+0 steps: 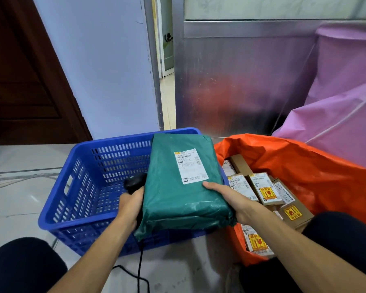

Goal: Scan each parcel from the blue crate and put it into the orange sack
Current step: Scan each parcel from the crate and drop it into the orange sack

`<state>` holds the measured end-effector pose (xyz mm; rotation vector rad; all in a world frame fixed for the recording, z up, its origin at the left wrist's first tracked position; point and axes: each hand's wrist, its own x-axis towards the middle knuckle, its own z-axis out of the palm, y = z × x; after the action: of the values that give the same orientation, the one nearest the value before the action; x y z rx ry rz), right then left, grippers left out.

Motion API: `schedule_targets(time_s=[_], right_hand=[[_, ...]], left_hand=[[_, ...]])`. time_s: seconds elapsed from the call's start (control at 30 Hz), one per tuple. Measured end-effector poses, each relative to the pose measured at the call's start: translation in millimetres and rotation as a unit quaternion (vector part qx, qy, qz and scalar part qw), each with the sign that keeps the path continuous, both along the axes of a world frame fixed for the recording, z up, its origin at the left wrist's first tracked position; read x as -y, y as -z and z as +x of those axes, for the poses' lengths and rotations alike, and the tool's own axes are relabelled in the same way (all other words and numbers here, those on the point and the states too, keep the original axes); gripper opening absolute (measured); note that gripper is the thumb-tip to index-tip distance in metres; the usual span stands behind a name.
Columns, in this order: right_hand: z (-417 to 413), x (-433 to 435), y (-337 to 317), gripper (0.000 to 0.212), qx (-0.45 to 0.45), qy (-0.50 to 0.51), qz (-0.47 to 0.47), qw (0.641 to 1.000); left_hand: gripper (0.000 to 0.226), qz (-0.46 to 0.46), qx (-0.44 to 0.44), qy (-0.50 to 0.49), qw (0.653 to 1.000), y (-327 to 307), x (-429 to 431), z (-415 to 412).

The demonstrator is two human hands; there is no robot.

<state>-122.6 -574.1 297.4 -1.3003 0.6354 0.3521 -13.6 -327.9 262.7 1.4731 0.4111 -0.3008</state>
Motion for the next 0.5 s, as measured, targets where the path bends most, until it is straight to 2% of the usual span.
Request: schedule_targets(time_s=[0.2,0.3,0.4,0.5], right_hand=[[3,-2,7,0.051,0.030,0.047,0.017,0.998],[10,2,3,0.062,0.059,0.084,0.004,0.995],[17,8,-4,0.083,0.124,0.149,-0.064,0.979],[18,9,-12,0.093,0.191,0.196,-0.159,0.949]], left_hand=[[0.021,0.007,0.007,0.011,1.000,-9,-3,7],[0.026,0.006,0.057,0.029,0.998,-29,-8,13],[0.015,-0.005,0.148,0.081,0.986,-57,-11,7],[0.012,-0.047,0.186,0.126,0.973,-76,-14,-5]])
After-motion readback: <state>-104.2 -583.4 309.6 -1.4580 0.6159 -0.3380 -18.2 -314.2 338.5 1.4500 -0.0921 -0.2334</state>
